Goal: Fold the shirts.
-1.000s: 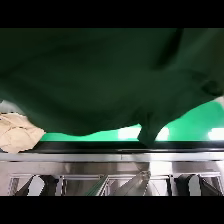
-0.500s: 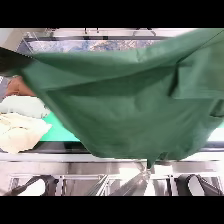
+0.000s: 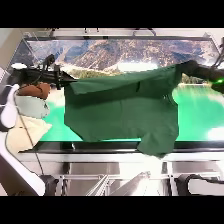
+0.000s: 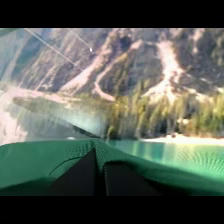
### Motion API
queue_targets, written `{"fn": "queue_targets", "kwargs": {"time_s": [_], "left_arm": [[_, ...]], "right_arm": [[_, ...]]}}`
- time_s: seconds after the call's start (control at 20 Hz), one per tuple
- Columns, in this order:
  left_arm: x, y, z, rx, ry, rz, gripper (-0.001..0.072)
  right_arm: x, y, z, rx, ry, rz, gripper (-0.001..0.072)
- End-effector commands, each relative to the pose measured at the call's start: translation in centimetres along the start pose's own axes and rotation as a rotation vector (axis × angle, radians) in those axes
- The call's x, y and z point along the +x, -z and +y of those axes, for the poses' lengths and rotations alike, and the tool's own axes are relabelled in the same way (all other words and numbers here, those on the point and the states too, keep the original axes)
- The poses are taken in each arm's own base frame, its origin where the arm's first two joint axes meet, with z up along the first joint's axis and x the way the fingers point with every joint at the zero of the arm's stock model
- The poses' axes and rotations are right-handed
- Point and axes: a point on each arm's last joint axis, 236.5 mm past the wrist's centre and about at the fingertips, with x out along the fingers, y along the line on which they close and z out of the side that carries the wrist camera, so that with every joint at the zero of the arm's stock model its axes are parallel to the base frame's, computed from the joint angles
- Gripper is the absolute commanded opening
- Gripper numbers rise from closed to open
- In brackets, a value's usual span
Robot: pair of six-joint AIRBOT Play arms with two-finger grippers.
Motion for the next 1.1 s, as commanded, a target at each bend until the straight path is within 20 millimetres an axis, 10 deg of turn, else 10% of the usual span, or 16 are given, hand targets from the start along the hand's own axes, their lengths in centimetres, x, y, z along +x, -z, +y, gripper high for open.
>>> {"fn": "queue_targets", "kwargs": {"time_s": [0.0,0.25,0.55,0.9,0.95,1.05], "left_arm": [[0.4,-5.5,3.1,0.019,-0.047,-0.130,0.0010],[0.0,-3.4,5.1,-0.039,-0.027,-0.078,0.0010],[-1.3,0.7,5.2,-0.112,0.020,0.072,0.0002],[0.0,3.9,9.6,-0.190,-0.219,0.210,0.0002],[0.1,4.2,9.4,-0.190,-0.215,0.224,0.0003],[-0.6,4.7,8.7,-0.209,-0.207,0.251,0.0178]], "right_arm": [[3.7,1.0,-3.3,0.095,-0.024,0.032,0.0023],[2.7,2.0,-3.1,0.049,-0.080,0.102,0.0022],[0.2,10.0,-6.9,0.086,-0.002,0.370,0.0022],[2.1,14.6,-7.9,0.144,-0.002,0.449,0.0024],[2.2,14.7,-7.6,0.140,-0.008,0.455,0.0054],[1.3,14.1,-6.6,0.149,-0.037,0.468,0.0376]]}}
